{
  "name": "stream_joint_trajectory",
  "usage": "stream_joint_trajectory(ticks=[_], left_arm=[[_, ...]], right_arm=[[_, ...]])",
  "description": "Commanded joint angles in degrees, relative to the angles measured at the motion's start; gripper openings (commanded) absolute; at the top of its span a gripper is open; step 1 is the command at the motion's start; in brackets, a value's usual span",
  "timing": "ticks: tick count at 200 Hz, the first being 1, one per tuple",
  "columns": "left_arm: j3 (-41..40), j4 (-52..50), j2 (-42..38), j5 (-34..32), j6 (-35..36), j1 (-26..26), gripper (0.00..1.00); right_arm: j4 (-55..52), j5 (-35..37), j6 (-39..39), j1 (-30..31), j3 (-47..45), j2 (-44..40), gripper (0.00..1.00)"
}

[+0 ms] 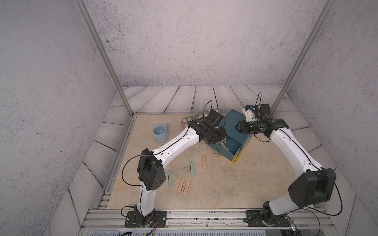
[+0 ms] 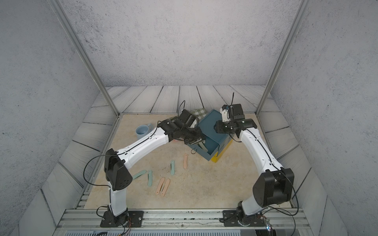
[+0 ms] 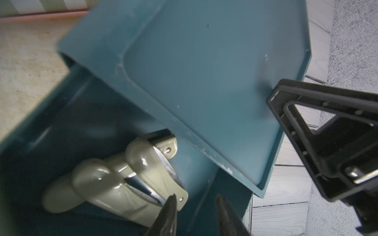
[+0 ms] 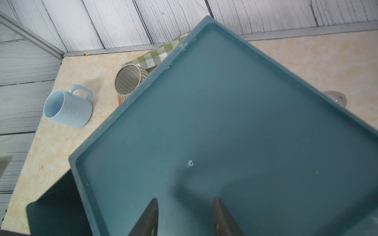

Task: Place the fruit knives into the drawer by color
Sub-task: Place the fruit knife in the drawer, then close the drawer in the storage box.

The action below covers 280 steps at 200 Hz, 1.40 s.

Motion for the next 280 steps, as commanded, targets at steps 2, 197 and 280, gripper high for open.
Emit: stream_joint_trajectory(ticks=[2,197,280], left_arm=[[4.7,-2.05,0.89,-0.5,2.53,-0.37,0.36],[-33.77,11.68,-24.2,-2.24,7.56,-4.02,0.0],[-28.79,15.35,-15.28,-0.78,8.72,-2.16,0.0]], right_arm=[[-15.7,1.72,0.82,0.03,-5.19,4.39,0.44],[-16.87,1.46,0.71,-0.05,-5.32,3.75,0.0],[-16.32,2.07,0.96,0.03,-7.05,2.3,0.0]])
